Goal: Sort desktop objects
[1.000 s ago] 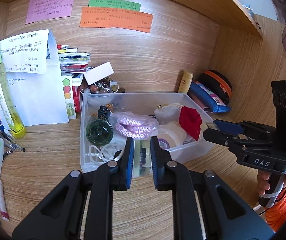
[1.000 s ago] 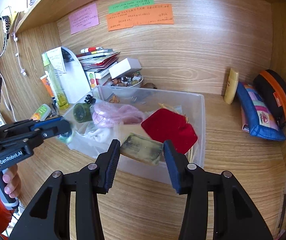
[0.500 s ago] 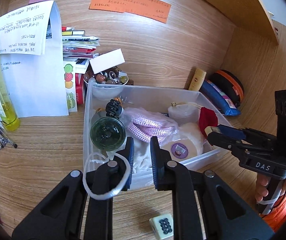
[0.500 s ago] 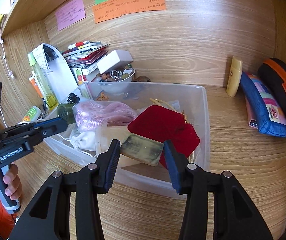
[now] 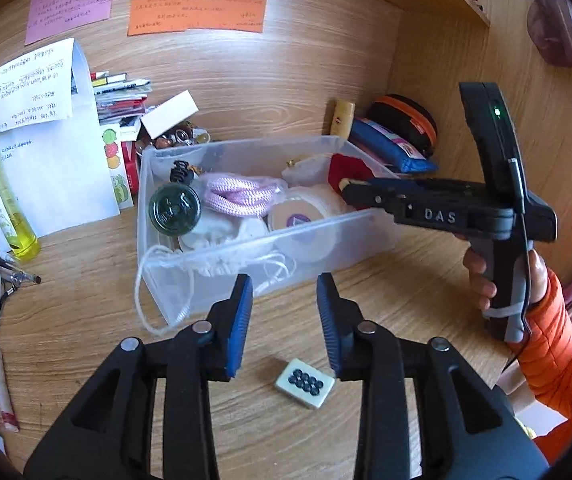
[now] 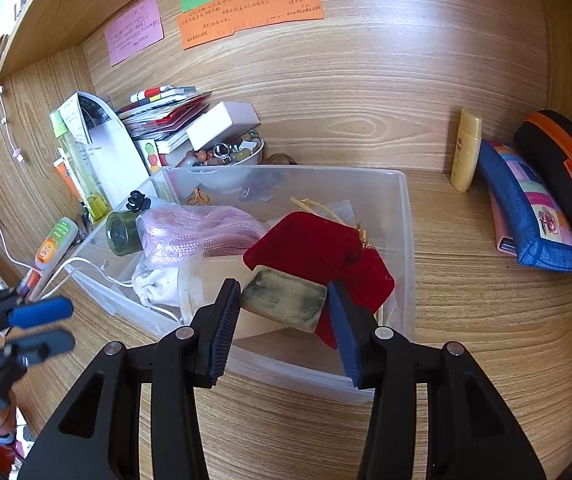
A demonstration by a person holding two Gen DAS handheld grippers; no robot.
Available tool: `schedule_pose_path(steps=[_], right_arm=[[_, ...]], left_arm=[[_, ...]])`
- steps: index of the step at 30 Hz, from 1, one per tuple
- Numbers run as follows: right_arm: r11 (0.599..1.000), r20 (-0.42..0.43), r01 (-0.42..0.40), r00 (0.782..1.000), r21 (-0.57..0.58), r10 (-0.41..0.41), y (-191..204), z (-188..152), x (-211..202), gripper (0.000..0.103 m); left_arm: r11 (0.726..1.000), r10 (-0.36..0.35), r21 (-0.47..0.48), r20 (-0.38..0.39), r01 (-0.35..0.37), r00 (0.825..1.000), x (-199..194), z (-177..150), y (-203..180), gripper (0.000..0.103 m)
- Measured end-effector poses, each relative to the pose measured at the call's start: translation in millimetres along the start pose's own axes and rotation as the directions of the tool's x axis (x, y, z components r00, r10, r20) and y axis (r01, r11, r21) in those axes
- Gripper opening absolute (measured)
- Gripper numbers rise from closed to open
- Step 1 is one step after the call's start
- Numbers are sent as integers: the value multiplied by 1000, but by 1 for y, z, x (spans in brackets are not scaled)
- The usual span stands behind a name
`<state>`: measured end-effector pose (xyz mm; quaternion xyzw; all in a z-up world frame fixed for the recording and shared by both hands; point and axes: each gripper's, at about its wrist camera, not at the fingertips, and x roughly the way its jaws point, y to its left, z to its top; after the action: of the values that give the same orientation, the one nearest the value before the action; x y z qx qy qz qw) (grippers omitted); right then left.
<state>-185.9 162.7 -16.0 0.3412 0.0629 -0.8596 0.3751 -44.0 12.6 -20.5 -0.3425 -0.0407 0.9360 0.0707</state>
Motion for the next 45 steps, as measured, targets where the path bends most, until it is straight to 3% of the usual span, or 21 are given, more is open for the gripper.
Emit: schedule_pose_path(steps=[2, 10, 18, 21, 22, 24, 26, 30, 33, 40, 45], right_arm=[[1000, 2, 2, 1000, -1, -2, 1, 0, 1, 42], [1000, 9, 11, 1000, -5, -10, 2, 0, 3, 42], [1000, 15, 11, 1000, -10, -11, 3, 1, 2, 43], [1000, 18, -2, 1000, -15, 2, 3, 0, 1, 48], [1000, 22, -5, 1000, -22, 5, 5, 0, -1, 52], [998, 46, 23, 999, -54, -21, 11, -2, -5, 81], [994, 90, 59, 995, -95, -50, 20, -6, -12, 92], [974, 142, 112, 986, -199, -84, 38, -10, -19, 92], [968, 164, 135, 981, -213, -101, 40, -11, -22, 94], [989, 172, 112, 981, -101, -94, 16, -3, -29, 97], [997, 161, 72, 985, -25, -67, 2, -1, -31, 97]], left_arm=[[1000, -3, 9, -25, 3, 1000, 2, -10, -3, 48], [998, -52, 31, -136, 57, 989, 15, -41, -7, 49], [997, -21, 69, -181, 33, 983, 28, -44, -17, 49], [997, -3, 81, -184, 18, 983, 29, -46, -18, 40], [996, 3, 85, -182, 13, 983, 28, -47, -19, 40], [996, 17, 94, -176, 0, 984, 28, -47, -18, 40], [995, 35, 97, -165, -19, 986, 27, -47, -19, 40], [998, 20, 55, -135, -13, 991, 21, -39, -16, 40], [999, 22, 36, -79, -19, 997, 9, -27, -15, 40], [1000, 29, 8, 57, -30, 998, -14, 15, -9, 40], [997, 71, -14, 96, -70, 993, -5, 40, 2, 40]])
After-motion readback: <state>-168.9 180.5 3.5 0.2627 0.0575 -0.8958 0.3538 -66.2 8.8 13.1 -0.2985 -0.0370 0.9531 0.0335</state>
